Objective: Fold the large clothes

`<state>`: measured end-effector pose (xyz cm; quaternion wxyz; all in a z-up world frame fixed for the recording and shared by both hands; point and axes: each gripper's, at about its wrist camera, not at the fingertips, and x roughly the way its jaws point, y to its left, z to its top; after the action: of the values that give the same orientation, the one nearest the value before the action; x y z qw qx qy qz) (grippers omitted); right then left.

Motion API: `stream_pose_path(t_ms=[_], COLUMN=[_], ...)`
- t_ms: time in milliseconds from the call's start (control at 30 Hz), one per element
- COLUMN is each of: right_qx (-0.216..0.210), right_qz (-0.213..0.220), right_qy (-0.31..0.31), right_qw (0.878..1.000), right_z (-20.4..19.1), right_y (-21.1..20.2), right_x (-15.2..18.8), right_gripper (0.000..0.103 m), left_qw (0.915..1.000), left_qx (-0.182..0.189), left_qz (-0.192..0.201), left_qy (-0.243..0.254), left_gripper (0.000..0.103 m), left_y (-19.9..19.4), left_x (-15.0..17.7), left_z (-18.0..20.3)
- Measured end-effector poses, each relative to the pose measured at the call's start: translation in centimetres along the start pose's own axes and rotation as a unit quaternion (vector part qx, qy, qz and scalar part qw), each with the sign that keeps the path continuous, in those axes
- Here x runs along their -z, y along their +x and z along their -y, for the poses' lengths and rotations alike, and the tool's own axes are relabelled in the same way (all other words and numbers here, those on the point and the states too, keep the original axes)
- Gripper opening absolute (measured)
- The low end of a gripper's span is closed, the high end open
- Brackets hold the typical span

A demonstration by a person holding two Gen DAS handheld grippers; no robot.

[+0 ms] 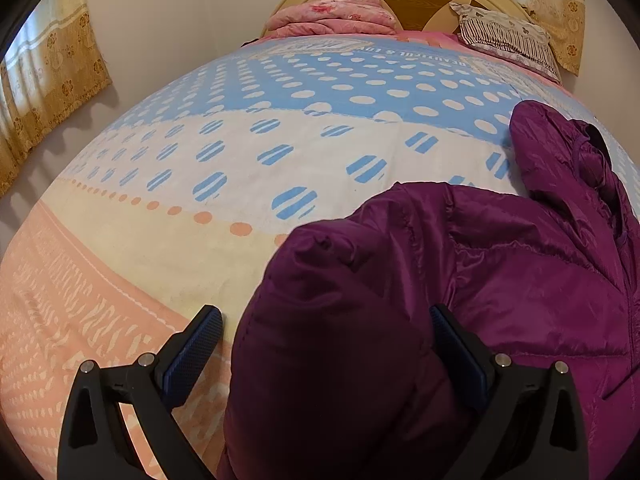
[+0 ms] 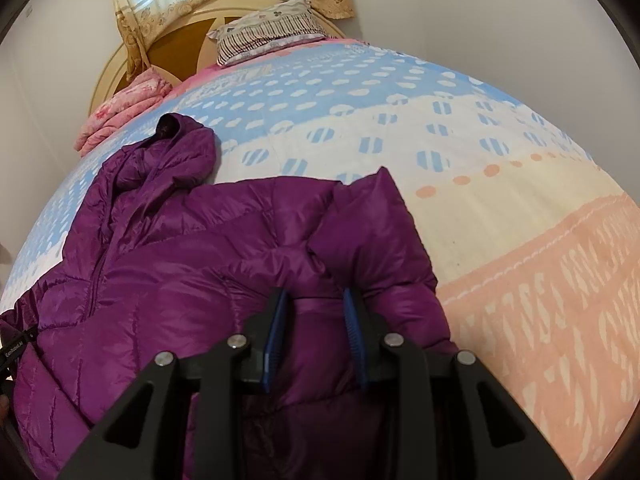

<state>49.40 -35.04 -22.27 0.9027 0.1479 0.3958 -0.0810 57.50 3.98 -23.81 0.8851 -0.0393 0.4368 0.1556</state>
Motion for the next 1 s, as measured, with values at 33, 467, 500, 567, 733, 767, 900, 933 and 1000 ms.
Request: stream_pose_path(t_ms=[33,467,500,567,733,767,900,933,1000], right_qx=[0.001,-0.008,-0.017,-0.038,-0.068,-0.075,-0.094,-0.093,-0.091], right_qz=[0.000,-0.030,-0.031,-0.015,-0.019,-0.022,-0.023,-0.020,-0.018], right_qy=[-0.001,-0.039,-0.042,-0.048,-0.080,-0.081,-0.090,-0.094,-0.102], right_qw=[1.000,0.999,0.998,0.998,0.994,0.994,0.991,0.991,0.990], right_z=[-0.1,-0.8,-1.1,-1.8,-4.7,-5.2,-7.5,-8.0,-9.0], right_y=[0.0,-0.7,-1.4,-2.7,-1.8,-1.3,1.5,2.2,4.3], right_x=[0.0,-0.9,-1.5,-3.0,-8.8,-9.8,-14.0,-14.6,-15.8], right_gripper=[0.032,0.046,0.053,0.067,0.073,0.073,0.073,0.073,0.073], left_qw=[1.0000,0.9981,0.9982,0.9977,0.9924,0.9919,0.9893,0.9889,0.9888], left_qx=[0.001,0.024,0.038,0.063,0.118,0.119,0.128,0.131,0.131], left_qz=[-0.001,-0.048,-0.038,-0.013,-0.006,0.002,0.020,0.018,0.009], left_qy=[0.000,0.029,0.025,0.024,0.036,0.042,0.068,0.069,0.070], left_gripper=[0.102,0.102,0.102,0.102,0.102,0.102,0.102,0.102,0.102], left_y=[0.0,-1.9,-2.9,-4.8,-4.9,-4.8,-3.3,-2.3,-0.5], left_x=[0.0,-2.7,-3.4,-5.6,-10.6,-11.3,-14.7,-15.6,-16.9], left_z=[0.1,-0.3,-0.5,-0.2,3.1,4.0,7.2,8.1,9.6])
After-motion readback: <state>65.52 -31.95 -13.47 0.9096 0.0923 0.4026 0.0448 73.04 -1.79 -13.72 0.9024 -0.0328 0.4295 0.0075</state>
